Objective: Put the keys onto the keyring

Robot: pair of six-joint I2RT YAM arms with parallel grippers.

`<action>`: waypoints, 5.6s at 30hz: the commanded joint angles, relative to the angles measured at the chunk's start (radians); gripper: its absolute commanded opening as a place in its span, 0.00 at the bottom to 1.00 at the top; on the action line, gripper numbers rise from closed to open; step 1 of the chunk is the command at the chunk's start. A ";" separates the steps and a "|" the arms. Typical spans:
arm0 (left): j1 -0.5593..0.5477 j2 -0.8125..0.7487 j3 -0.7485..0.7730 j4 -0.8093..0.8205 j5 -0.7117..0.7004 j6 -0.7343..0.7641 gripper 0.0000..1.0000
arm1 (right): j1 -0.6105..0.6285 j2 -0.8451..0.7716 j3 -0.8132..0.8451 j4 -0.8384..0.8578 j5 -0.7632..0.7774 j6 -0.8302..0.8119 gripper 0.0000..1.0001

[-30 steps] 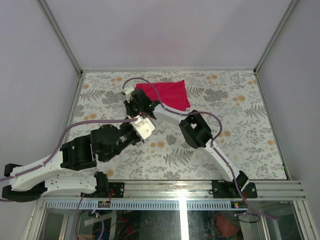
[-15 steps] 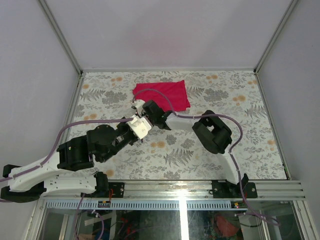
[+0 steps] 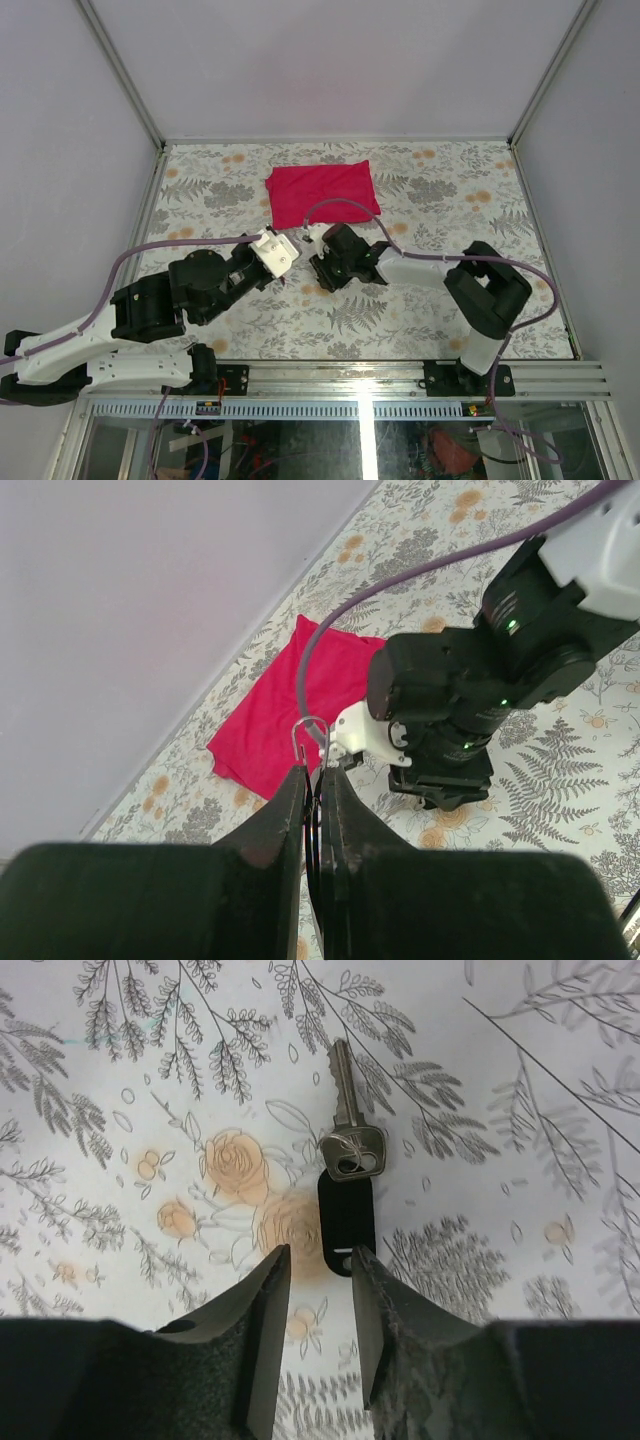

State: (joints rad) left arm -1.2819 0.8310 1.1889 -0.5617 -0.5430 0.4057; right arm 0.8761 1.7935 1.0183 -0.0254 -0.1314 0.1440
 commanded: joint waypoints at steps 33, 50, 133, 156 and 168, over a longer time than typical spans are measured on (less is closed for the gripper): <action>0.004 0.020 0.037 -0.015 0.011 -0.048 0.00 | -0.207 0.240 0.390 -0.314 -0.552 -0.262 0.54; 0.004 0.031 0.042 -0.021 0.011 -0.049 0.00 | -0.212 0.325 0.442 -0.354 -0.589 -0.300 0.48; 0.005 0.055 0.064 -0.053 0.014 -0.065 0.00 | -0.169 0.351 0.433 -0.293 -0.560 -0.282 0.39; 0.005 0.045 0.063 -0.055 0.007 -0.070 0.00 | -0.169 0.179 0.326 -0.171 -0.566 -0.213 0.00; 0.005 0.044 0.054 -0.048 0.008 -0.071 0.00 | -0.167 0.071 0.222 -0.095 -0.425 -0.176 0.00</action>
State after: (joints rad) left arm -1.2819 0.8909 1.2160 -0.6453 -0.5308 0.3443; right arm 0.6979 1.9301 1.2583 -0.1677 -0.6155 -0.0483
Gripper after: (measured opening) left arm 0.053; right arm 0.009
